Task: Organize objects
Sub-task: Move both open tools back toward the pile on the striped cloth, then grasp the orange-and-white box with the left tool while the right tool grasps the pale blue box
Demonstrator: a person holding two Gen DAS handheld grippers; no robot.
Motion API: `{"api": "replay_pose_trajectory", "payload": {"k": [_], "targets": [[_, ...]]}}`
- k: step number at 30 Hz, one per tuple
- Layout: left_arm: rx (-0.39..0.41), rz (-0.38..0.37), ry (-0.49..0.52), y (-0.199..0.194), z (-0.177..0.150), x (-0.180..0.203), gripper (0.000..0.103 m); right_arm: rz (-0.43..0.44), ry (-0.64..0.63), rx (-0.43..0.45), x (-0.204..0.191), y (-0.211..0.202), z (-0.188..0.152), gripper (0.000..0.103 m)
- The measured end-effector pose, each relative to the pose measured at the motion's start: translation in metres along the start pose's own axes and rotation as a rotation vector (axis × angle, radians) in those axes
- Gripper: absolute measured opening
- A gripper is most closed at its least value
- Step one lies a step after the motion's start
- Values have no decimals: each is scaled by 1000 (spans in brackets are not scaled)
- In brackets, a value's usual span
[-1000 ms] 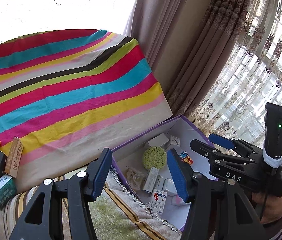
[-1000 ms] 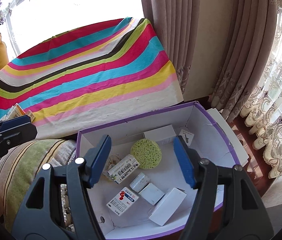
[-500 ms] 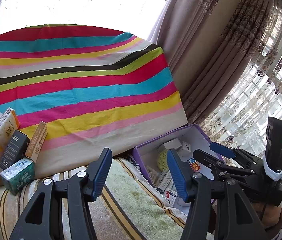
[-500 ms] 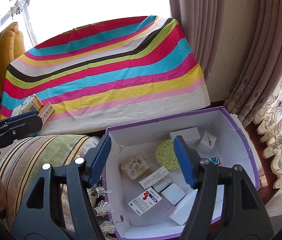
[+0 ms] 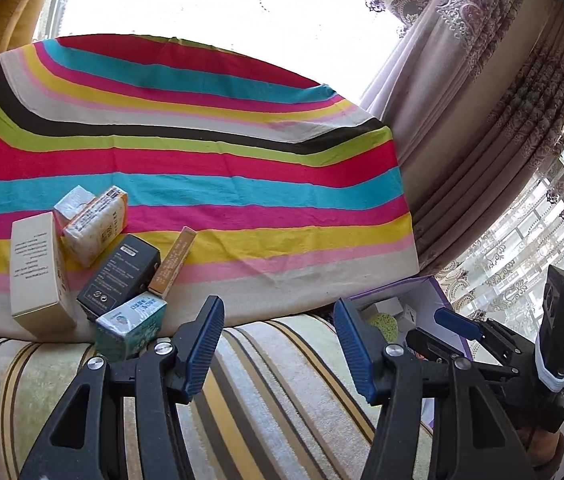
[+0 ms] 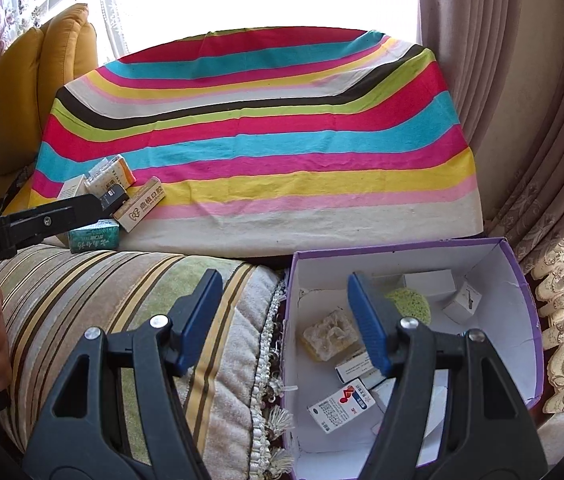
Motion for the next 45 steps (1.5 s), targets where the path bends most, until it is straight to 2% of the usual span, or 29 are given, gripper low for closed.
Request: {"api": "replay_pose_trajectory", "payload": {"k": [14, 22, 25, 32, 39, 45], "targets": [[68, 86, -160, -32, 20, -84, 58, 65, -110, -19, -48, 9, 19, 73], [90, 140, -246, -44, 32, -128, 58, 162, -185, -34, -94, 21, 38, 77], [97, 144, -273, -47, 34, -139, 58, 222, -210, -47, -114, 29, 45, 83], [85, 149, -270, -46, 35, -146, 58, 380, -257, -107, -155, 55, 54, 87], [89, 184, -244, -44, 39, -149, 59, 478, -295, -170, -179, 85, 58, 87], [96, 221, -182, -42, 51, -150, 59, 550, -328, -217, -194, 110, 62, 87]]}}
Point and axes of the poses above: each gripper's, at about its wrist camera, not at the fingertips, and y roughly the way its jaws point, x to its right, z to its top, the point moved 7 cm from there along y, roughly the way its jaws point, and after that the axes turned 12 degrees about -y, right-handed, at the moved point
